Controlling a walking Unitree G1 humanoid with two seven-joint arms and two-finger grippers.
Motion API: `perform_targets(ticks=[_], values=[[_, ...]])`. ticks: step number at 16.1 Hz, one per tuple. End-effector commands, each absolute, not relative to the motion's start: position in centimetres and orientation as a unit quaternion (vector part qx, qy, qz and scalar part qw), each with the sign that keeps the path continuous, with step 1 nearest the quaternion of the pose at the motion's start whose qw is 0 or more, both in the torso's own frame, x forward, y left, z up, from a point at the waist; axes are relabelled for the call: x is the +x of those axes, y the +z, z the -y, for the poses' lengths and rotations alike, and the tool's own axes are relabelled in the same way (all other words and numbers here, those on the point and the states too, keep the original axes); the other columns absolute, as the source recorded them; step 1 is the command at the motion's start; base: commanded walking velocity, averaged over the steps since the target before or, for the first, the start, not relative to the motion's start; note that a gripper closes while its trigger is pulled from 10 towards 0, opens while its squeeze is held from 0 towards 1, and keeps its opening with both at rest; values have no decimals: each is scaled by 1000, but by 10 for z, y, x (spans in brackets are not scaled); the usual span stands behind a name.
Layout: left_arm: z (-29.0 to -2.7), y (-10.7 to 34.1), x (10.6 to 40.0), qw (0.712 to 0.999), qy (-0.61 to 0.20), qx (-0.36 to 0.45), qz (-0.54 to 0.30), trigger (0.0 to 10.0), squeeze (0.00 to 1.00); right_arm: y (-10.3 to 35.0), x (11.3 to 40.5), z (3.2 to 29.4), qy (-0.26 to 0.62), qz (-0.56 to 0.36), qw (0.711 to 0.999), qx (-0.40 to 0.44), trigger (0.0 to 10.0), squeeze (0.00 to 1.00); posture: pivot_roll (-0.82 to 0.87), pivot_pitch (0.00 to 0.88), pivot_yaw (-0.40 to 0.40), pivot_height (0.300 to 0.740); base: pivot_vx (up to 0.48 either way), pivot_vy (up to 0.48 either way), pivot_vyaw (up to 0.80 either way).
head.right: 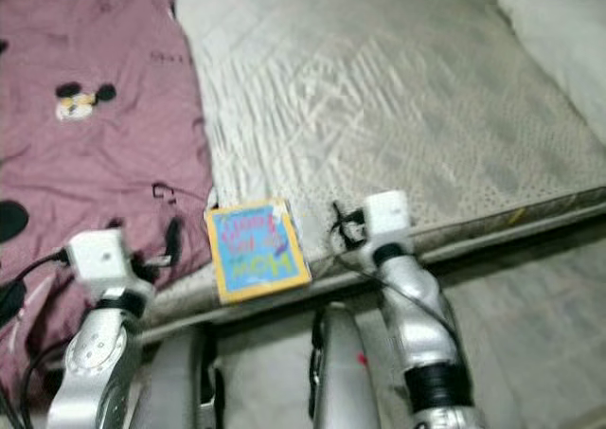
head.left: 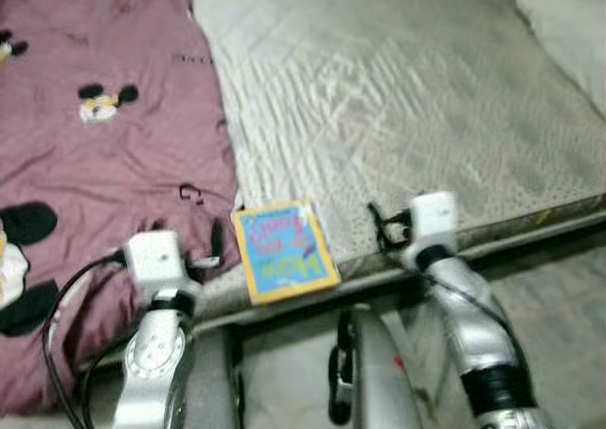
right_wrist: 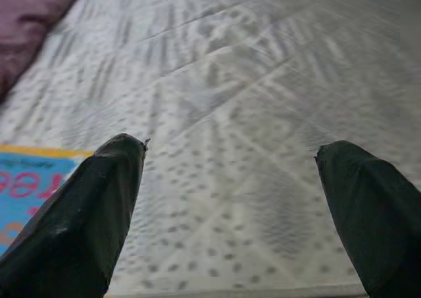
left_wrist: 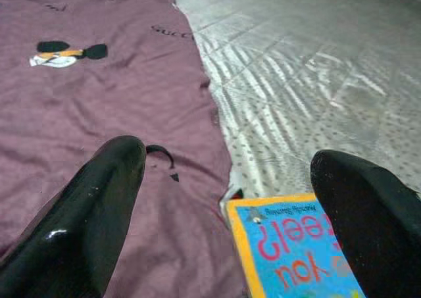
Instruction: Clean up the room
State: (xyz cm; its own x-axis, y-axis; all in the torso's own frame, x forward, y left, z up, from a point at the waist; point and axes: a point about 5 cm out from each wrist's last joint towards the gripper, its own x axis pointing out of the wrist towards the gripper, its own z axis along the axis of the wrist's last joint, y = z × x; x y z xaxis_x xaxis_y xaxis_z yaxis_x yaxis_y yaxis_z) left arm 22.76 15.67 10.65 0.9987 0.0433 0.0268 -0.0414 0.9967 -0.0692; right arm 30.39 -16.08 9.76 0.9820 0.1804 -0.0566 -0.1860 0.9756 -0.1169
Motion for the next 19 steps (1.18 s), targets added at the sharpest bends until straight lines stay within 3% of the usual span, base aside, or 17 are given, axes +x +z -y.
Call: perform_targets(ticks=[1,4,11,19], values=[[-165,99,221,999,35,-29,-7,10000,0,93,301,155,98,-27,993,-56,10000,0,-21,242,-35,620,0,0,0],[-166,99,221,999,42,-31,-7,10000,0,93,301,153,102,-25,993,-60,10000,0,-16,244,-32,620,0,0,0],[-173,80,230,993,66,-61,-71,10000,0,92,299,153,112,-30,991,-67,10000,0,-36,267,-41,550,0,0,0],[-182,68,253,986,104,-94,-85,10000,0,100,303,181,83,-22,990,-109,10000,0,-95,269,-43,550,0,0,0]])
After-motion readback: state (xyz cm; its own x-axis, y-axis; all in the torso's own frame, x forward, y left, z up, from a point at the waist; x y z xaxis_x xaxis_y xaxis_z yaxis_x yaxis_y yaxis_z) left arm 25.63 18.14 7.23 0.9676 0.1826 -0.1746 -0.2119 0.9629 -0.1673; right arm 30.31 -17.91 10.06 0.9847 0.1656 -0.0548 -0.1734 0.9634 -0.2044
